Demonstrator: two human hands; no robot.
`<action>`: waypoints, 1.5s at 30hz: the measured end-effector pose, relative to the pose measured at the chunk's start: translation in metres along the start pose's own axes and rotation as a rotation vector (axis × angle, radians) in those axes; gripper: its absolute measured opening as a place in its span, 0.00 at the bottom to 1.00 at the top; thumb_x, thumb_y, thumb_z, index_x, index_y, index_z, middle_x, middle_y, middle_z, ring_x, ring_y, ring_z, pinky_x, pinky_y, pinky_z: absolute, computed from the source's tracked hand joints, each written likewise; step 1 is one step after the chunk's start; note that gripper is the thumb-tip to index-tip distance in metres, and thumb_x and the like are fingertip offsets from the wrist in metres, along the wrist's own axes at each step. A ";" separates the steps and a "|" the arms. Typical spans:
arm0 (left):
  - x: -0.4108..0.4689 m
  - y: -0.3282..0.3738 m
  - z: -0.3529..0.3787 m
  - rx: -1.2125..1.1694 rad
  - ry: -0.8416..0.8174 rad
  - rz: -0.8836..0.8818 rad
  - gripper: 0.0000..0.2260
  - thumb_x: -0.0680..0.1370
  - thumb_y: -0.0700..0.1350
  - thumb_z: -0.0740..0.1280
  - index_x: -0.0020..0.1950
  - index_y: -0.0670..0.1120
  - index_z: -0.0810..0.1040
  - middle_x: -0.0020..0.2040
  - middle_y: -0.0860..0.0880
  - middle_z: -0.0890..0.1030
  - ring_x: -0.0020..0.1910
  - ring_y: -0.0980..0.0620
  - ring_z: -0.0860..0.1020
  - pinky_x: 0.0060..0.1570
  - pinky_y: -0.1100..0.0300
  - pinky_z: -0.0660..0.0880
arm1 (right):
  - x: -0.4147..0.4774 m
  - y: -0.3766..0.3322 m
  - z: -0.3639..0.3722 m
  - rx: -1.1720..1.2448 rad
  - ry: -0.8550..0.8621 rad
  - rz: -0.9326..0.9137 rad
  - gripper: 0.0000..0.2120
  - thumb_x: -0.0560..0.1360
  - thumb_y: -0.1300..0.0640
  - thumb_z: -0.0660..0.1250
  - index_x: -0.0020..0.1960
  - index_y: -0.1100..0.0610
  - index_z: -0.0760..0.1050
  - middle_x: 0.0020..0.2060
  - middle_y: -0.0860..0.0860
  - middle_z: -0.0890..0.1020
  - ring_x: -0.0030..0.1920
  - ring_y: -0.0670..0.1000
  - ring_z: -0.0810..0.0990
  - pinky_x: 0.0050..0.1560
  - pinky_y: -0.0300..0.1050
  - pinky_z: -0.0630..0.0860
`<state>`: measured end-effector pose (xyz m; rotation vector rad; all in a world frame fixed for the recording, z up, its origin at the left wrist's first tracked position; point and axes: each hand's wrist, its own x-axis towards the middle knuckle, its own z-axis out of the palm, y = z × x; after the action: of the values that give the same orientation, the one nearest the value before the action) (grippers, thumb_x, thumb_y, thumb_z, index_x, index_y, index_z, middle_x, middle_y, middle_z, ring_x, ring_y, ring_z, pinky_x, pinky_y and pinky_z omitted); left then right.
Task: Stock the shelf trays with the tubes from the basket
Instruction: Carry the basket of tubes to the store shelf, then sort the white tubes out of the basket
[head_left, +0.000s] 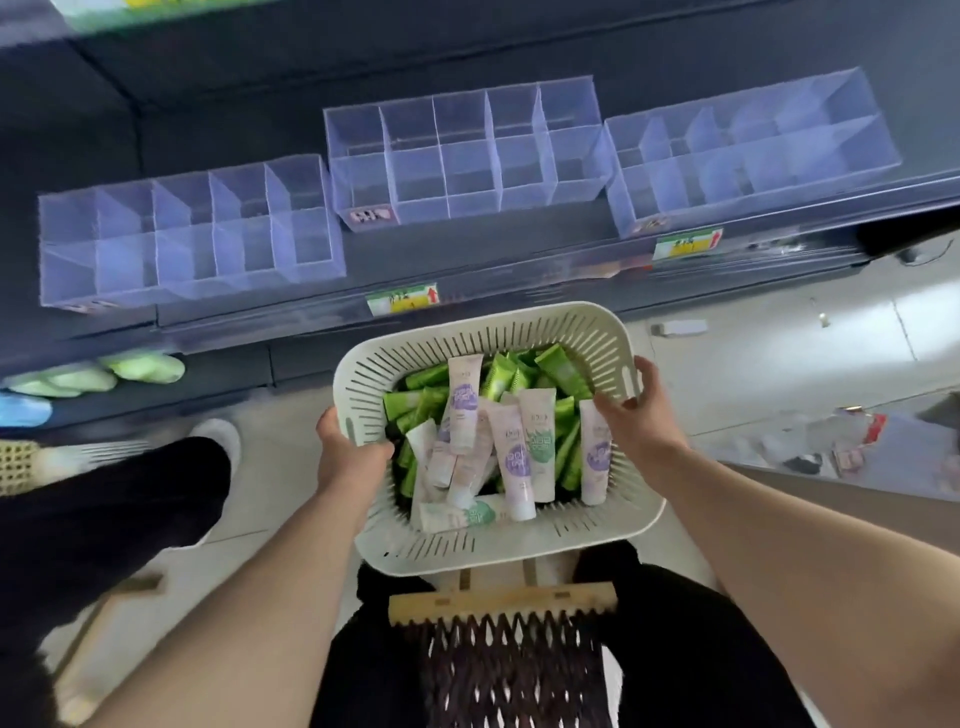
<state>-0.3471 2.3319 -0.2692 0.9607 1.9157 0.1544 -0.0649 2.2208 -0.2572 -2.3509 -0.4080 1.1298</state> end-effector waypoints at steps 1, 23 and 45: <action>0.006 -0.003 0.007 -0.004 0.004 -0.002 0.32 0.73 0.38 0.69 0.72 0.55 0.60 0.50 0.51 0.77 0.43 0.51 0.75 0.46 0.52 0.76 | 0.008 0.005 0.004 -0.011 0.014 -0.012 0.29 0.75 0.53 0.68 0.71 0.46 0.58 0.49 0.53 0.81 0.39 0.49 0.81 0.28 0.39 0.71; 0.054 0.023 0.073 0.719 0.306 0.396 0.33 0.75 0.44 0.66 0.76 0.42 0.56 0.76 0.42 0.55 0.75 0.41 0.56 0.70 0.47 0.62 | 0.093 0.009 0.077 -0.870 0.273 -0.496 0.39 0.74 0.58 0.55 0.76 0.61 0.36 0.76 0.59 0.38 0.75 0.59 0.34 0.73 0.56 0.36; 0.038 0.003 0.041 0.926 0.342 0.893 0.16 0.74 0.36 0.61 0.58 0.49 0.78 0.58 0.48 0.77 0.59 0.47 0.71 0.50 0.50 0.76 | 0.059 0.011 0.096 -0.987 0.309 -0.886 0.22 0.71 0.59 0.60 0.64 0.50 0.70 0.62 0.51 0.73 0.65 0.53 0.68 0.65 0.53 0.67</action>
<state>-0.3219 2.3487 -0.3163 2.5158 1.6892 -0.0833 -0.1039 2.2678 -0.3523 -2.4701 -1.9701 0.0911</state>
